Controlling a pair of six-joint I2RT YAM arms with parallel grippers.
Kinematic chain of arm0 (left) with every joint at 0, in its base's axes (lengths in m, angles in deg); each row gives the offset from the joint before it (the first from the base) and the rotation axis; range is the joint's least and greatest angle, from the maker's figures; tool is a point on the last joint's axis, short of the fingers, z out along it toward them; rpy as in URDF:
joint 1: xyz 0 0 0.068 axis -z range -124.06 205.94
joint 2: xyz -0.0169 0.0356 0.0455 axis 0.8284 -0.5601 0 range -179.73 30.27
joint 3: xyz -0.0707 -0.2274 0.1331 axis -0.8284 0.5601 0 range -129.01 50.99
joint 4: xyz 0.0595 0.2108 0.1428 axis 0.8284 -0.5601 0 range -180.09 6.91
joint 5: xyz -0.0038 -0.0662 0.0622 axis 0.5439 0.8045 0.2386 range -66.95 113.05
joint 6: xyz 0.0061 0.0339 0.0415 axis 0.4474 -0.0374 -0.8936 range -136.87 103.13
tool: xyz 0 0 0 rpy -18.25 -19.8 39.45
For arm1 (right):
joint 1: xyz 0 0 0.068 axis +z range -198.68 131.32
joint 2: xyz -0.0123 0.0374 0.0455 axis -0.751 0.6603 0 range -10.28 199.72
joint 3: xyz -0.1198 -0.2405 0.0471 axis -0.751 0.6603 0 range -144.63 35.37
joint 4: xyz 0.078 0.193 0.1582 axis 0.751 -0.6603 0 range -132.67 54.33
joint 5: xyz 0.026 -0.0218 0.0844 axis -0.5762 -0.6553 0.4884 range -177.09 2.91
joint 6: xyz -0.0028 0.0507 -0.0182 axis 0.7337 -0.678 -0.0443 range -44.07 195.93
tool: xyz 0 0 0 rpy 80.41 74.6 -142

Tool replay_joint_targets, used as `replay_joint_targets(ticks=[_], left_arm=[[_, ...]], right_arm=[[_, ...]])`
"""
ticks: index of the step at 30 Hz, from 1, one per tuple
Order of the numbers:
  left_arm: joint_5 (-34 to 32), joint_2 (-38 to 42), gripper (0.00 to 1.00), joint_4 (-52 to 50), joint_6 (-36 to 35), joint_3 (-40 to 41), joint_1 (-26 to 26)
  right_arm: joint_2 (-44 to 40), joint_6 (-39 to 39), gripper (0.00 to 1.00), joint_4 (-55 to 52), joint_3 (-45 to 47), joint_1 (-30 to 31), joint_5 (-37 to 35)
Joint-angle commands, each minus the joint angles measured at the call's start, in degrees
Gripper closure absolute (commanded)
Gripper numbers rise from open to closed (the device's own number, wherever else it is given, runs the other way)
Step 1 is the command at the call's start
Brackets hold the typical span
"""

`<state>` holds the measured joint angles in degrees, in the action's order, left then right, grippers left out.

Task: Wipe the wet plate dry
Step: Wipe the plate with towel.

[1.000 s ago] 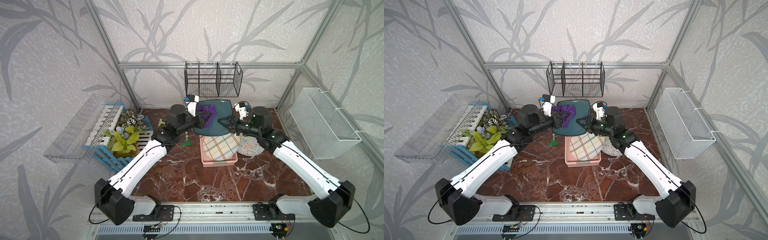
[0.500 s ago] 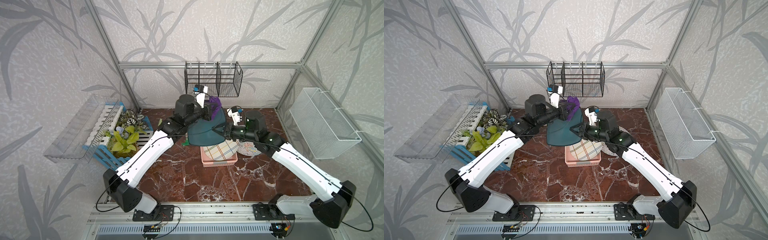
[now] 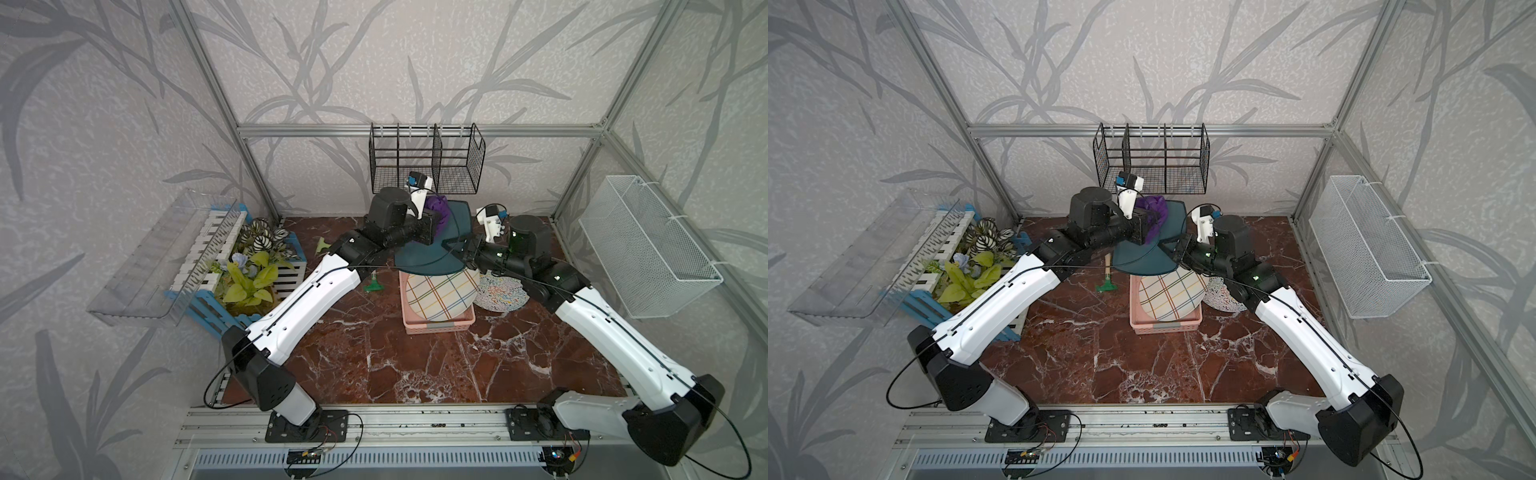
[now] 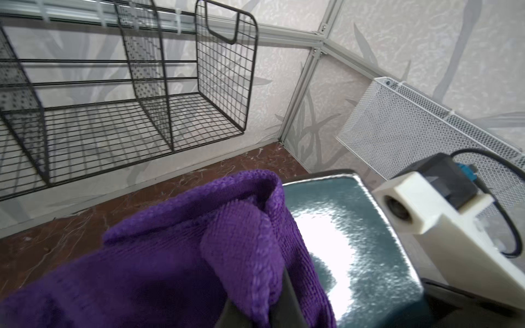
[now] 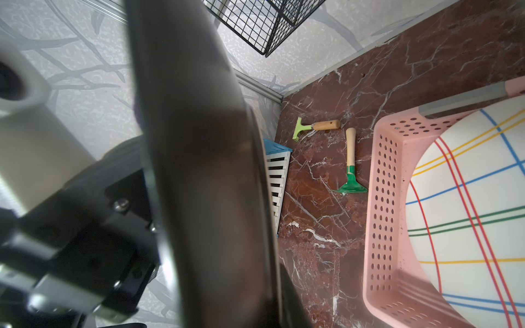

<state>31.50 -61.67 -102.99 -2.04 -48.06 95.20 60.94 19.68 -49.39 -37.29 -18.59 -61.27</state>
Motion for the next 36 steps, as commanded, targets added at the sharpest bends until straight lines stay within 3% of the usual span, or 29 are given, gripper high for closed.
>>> replay_joint_targets(ticks=[1,6,8,9,13,16,20,25,31,36], left_arm=[[0.67,-3.49,1.0,-7.36,2.47,1.19,-2.9],[16.76,3.07,1.0,8.08,12.33,9.62,-9.53],[23.44,6.24,1.0,17.39,20.23,13.64,-11.58],[26.09,8.87,1.0,25.41,27.63,17.4,-13.29],[29.71,13.05,1.0,53.61,49.18,24.74,-16.88],[32.3,10.77,1.0,66.42,61.61,22.31,-16.41],[26.74,7.36,1.0,82.16,75.72,19.73,-14.03],[20.74,4.39,1.0,86.59,82.6,15.32,-10.41],[16.46,4.02,1.0,89.69,85.32,18.19,-6.99],[13.24,8.78,1.0,91.72,84.22,27.45,-11.22]], right_arm=[[-4.0,3.27,1.0,19.12,-8.43,-0.62,6.75],[-6.58,-10.48,1.0,30.06,-1.93,-11.89,6.52],[-7.94,-14.25,1.0,32.14,0.09,-15.57,6.56],[-9.02,-16.1,1.0,32.95,1.02,-17.7,6.17],[-9.25,-25.06,1.0,42.9,2.91,-21.55,7.39],[-6.67,-30.12,1.0,49.49,2.24,-19.44,8.07],[-4.82,-28.91,1.0,48.61,1.53,-15.7,7.32],[-1.14,-30.12,1.0,53.55,0.59,-9.34,6.56],[2.96,-30.27,1.0,57.73,-3.1,-5.42,4.62],[4.13,-32.13,1.0,60.62,-7.23,-7.68,3.02]])
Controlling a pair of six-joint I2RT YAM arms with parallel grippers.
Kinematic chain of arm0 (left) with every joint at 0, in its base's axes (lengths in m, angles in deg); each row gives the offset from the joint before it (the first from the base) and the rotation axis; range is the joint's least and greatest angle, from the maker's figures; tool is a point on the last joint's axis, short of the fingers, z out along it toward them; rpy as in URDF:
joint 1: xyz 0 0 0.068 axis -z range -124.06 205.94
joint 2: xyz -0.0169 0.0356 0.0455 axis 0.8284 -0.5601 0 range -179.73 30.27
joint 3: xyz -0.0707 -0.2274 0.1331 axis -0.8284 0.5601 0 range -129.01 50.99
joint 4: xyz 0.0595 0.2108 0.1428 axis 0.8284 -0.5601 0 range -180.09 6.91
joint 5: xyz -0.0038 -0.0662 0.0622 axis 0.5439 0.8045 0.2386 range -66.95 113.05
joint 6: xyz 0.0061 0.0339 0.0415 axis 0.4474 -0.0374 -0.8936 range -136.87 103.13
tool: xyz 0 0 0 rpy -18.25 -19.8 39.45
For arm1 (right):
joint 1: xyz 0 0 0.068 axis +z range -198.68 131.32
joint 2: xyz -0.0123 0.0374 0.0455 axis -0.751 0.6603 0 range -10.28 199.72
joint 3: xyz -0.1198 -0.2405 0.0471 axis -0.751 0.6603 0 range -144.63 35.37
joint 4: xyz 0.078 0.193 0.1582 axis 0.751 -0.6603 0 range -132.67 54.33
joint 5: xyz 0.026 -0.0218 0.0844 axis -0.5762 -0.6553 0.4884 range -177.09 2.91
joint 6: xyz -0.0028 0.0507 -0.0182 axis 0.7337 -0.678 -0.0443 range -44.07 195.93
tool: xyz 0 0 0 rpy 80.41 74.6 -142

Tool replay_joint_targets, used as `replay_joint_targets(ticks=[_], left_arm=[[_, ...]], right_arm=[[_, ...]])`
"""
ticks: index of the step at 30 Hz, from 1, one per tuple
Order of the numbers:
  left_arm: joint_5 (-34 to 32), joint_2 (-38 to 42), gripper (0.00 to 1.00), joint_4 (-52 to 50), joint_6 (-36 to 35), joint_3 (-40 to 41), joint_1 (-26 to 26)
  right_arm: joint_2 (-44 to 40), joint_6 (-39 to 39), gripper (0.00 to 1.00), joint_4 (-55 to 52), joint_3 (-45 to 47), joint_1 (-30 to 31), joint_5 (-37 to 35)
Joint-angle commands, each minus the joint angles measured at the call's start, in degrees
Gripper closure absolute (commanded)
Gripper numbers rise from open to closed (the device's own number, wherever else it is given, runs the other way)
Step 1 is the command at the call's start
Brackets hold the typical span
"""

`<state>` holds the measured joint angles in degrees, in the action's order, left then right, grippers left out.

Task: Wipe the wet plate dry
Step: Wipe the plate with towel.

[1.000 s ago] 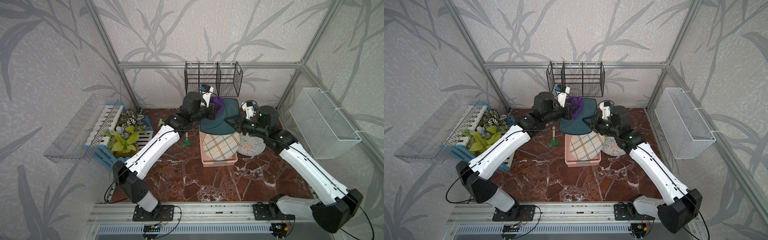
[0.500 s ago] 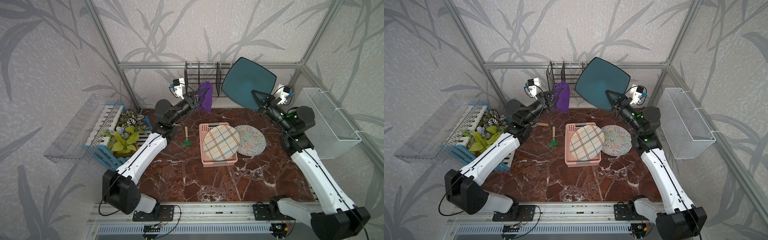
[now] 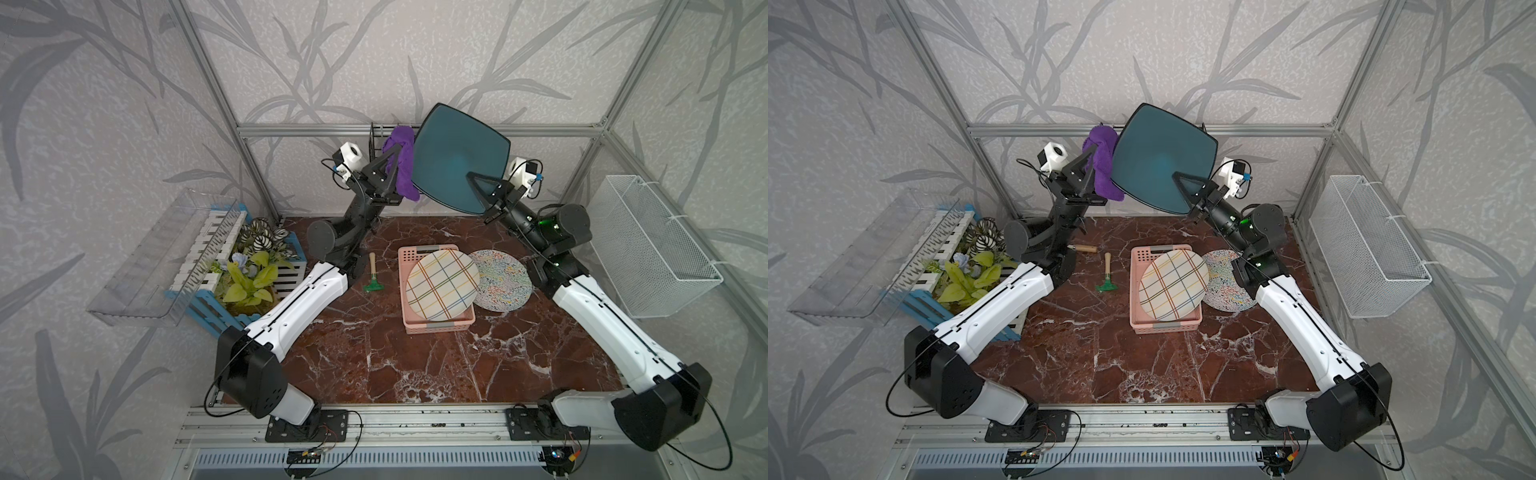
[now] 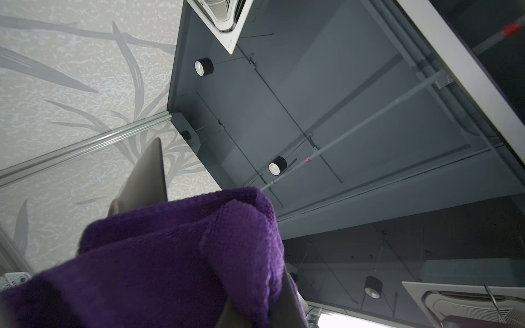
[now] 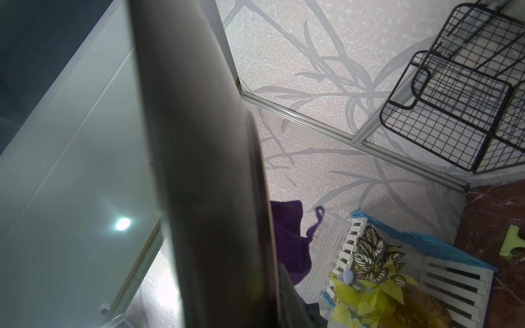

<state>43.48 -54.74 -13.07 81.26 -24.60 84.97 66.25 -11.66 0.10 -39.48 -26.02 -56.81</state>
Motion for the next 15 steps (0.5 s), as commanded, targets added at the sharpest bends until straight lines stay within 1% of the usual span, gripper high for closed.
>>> replay_joint_targets(ticks=[1,3,5,10,15], left_arm=[[1.1,3.32,1.0,0.69,0.62,5.17,-2.54],[0.89,4.99,1.0,-1.3,0.48,5.33,-4.07],[3.2,3.46,1.0,-3.08,1.38,1.25,-3.81],[3.83,-2.42,1.0,-2.56,3.45,-9.39,-0.52],[2.55,-7.11,1.0,-1.02,5.27,-15.89,3.43]], right_arm=[[-1.68,-1.13,1.0,11.3,-5.19,-0.92,-1.67],[-2.17,-1.11,1.0,10.27,-5.9,-1.3,-1.1],[-1.64,-1.07,1.0,9.79,-6.26,-0.3,-0.03],[0.44,-1.03,1.0,9.78,-5.84,3.25,0.96],[2.28,-0.77,1.0,9.24,-7.27,6.11,0.82]])
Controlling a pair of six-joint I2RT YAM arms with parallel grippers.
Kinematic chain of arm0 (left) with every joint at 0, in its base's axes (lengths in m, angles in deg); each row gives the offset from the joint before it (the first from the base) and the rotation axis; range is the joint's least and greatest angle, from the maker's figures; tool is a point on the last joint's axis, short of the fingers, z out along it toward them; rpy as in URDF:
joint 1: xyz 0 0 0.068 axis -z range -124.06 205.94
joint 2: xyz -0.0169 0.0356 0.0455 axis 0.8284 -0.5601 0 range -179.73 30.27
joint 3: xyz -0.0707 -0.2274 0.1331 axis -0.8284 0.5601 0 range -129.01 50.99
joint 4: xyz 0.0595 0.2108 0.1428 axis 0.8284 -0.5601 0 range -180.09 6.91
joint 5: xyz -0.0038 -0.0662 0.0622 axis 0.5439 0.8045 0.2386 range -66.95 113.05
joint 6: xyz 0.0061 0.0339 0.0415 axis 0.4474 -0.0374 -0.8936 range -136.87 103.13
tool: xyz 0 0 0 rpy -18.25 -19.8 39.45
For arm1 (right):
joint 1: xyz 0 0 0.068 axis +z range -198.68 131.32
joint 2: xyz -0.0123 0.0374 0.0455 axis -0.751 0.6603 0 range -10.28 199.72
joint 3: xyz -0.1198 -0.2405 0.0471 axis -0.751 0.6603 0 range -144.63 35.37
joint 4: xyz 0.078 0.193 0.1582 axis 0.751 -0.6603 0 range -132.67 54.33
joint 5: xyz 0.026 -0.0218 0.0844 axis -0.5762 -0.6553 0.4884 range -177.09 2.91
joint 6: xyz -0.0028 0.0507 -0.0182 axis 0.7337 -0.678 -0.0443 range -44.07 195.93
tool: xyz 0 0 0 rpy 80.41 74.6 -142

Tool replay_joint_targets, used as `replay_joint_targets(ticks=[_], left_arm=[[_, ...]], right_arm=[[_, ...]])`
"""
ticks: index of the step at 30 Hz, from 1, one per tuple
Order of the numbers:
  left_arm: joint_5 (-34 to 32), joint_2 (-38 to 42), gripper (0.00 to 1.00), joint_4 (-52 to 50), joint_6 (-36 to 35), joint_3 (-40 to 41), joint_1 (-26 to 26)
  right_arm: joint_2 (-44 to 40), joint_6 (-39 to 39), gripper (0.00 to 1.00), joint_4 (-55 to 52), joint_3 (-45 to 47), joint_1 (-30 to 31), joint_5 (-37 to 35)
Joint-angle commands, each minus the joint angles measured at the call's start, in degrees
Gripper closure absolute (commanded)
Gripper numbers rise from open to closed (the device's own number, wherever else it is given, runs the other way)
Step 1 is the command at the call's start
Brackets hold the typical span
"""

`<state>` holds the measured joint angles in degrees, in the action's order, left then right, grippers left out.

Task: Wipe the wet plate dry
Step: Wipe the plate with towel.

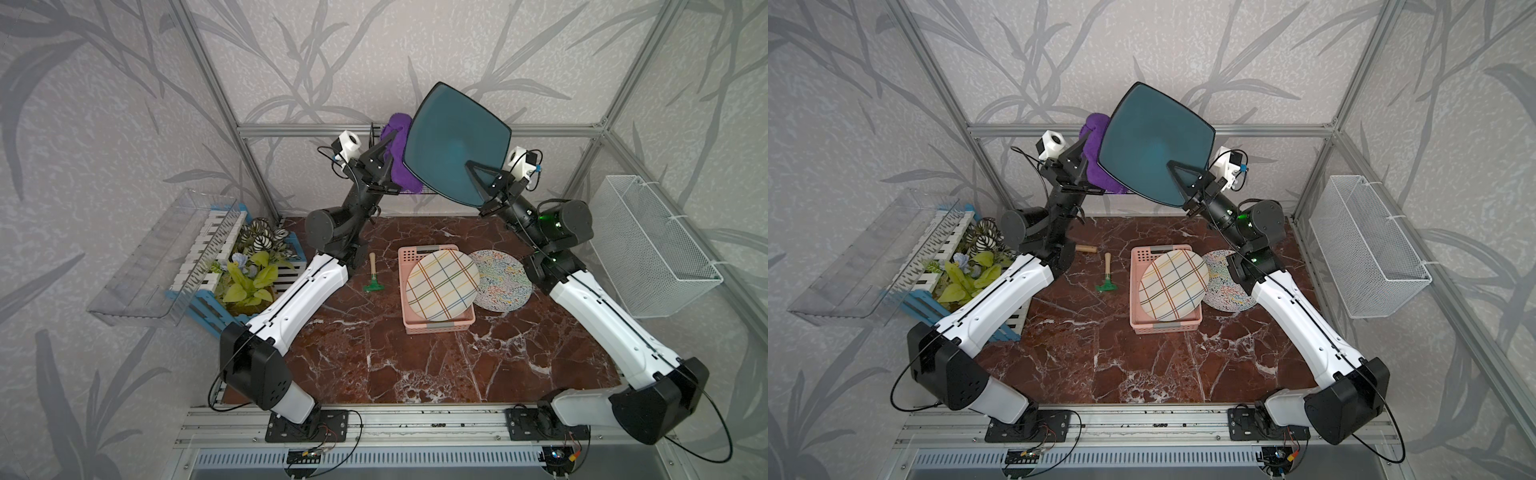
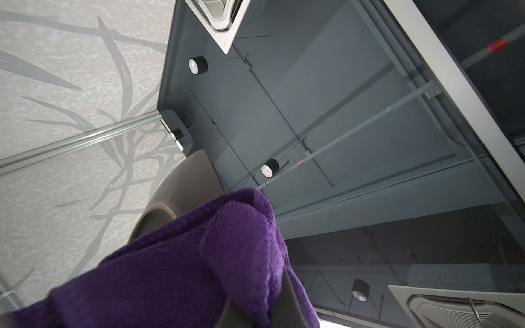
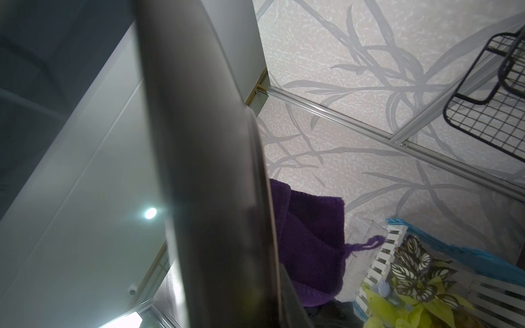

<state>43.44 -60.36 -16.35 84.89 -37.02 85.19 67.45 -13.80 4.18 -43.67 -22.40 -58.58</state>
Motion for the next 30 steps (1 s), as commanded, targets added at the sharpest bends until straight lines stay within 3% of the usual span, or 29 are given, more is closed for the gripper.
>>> replay_joint_targets(ticks=[1,7,12,19,23,27,30], left_arm=[[2.45,-2.08,1.0,2.22,1.76,-3.97,4.21],[-0.86,-4.6,1.0,7.07,4.4,-1.78,9.83],[-4.06,-6.16,1.0,9.78,4.48,-8.47,8.57],[-4.62,-9.68,1.0,9.27,6.89,-16.27,6.04],[-3.88,-11.24,1.0,12.69,8.44,-15.2,8.43],[-2.13,-9.59,1.0,15.19,7.23,-11.4,10.97],[-2.92,-4.65,1.0,16.94,4.9,-2.77,11.23]], right_arm=[[1.95,1.16,1.0,5.93,-4.0,2.72,2.68],[6.64,1.63,1.0,3.94,-13.61,1.8,2.29],[5.89,1.68,1.0,0.76,-11.88,-1.74,1.07],[2.62,8.57,1.0,-2.62,-7.56,8.4,6.12],[3.7,10.11,1.0,-5.96,-10.58,9.07,3.57],[6.11,6.37,1.0,-5.05,-14.08,3.72,-1.01],[6.45,4.45,1.0,-4.56,-14.81,-0.71,-2.5]])
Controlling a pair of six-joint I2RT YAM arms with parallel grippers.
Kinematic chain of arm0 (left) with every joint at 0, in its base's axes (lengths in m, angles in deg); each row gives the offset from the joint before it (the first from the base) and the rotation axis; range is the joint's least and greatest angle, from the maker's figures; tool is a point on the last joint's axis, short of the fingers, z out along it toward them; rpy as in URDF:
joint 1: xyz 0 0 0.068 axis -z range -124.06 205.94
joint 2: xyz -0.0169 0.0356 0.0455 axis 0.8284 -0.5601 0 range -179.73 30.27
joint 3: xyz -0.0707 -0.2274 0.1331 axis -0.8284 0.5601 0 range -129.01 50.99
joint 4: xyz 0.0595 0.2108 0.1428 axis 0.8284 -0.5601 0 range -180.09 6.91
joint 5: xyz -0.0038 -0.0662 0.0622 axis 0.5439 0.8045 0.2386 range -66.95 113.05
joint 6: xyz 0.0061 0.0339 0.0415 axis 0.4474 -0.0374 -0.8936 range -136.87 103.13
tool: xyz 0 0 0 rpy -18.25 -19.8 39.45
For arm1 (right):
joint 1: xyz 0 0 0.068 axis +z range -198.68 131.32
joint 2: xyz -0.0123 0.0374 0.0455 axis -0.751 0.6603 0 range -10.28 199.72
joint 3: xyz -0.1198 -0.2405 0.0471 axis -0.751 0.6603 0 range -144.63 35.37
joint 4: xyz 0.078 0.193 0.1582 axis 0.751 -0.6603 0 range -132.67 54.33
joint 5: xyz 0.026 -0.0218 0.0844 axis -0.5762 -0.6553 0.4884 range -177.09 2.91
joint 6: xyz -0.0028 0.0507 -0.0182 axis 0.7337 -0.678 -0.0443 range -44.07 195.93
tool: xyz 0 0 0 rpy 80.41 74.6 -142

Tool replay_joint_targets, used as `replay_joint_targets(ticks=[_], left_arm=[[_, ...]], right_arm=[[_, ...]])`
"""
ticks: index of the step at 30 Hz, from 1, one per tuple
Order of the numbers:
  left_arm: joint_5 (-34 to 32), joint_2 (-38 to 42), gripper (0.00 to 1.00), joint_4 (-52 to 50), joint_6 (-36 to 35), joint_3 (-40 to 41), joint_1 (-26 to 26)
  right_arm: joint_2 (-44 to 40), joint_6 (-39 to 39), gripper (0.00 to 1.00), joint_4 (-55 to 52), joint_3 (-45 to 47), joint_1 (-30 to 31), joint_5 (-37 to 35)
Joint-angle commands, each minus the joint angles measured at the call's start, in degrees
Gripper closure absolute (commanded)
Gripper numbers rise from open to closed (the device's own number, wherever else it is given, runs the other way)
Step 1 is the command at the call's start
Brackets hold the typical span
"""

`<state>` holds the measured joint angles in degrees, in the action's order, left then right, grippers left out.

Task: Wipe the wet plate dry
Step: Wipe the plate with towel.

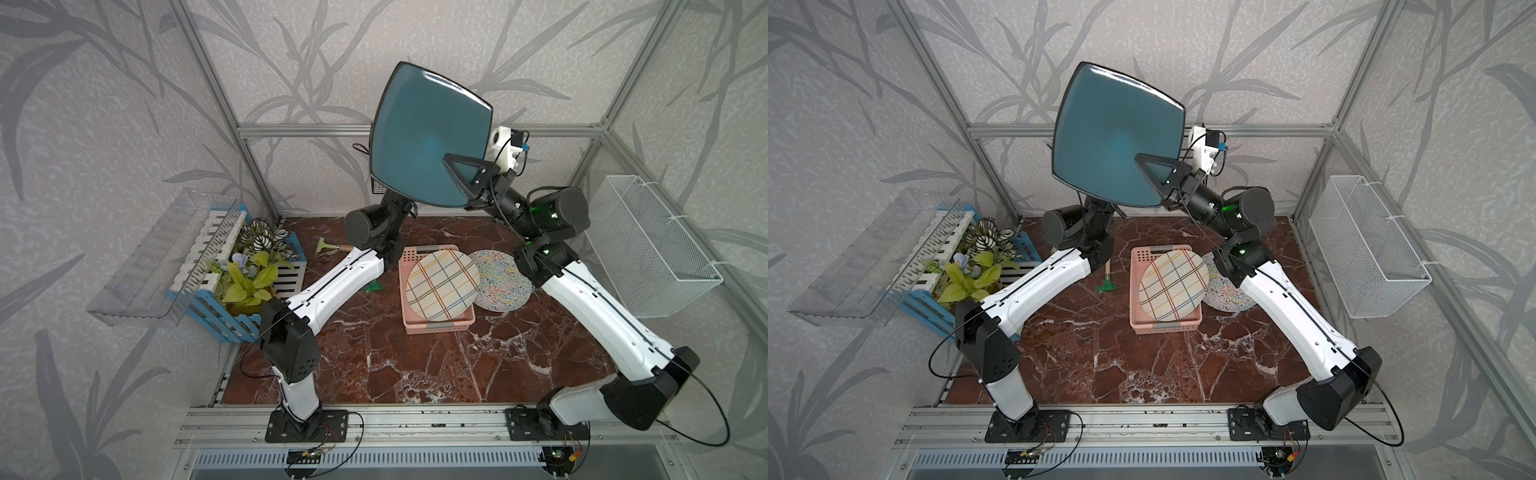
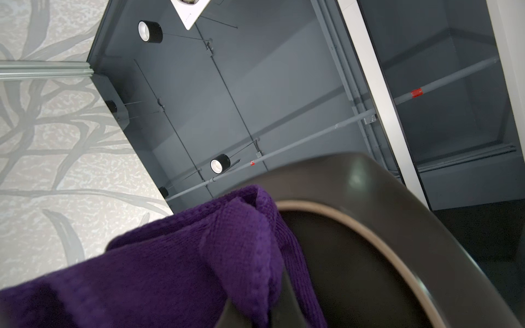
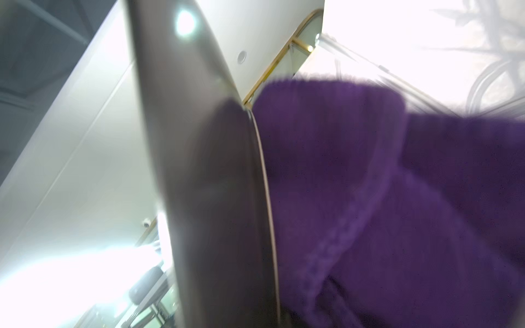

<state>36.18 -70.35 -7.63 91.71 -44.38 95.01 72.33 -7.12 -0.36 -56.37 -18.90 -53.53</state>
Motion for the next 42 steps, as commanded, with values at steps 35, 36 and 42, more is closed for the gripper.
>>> replay_joint_targets(ticks=[35,36,42], left_arm=[[-11.09,13.13,1.0,-93.59,-85.64,-7.08,-4.68],[-12.31,12.65,1.0,-95.91,-86.71,-9.53,-6.05],[-8.35,1.08,1.0,-111.85,-99.62,-29.0,-0.74]], right_arm=[[-9.22,19.84,1.0,-19.91,4.5,-0.92,-3.08],[-9.53,21.43,1.0,-20.64,5.23,0.28,-2.35],[-8.16,31.41,1.0,-27.38,3.16,8.35,0.43]])
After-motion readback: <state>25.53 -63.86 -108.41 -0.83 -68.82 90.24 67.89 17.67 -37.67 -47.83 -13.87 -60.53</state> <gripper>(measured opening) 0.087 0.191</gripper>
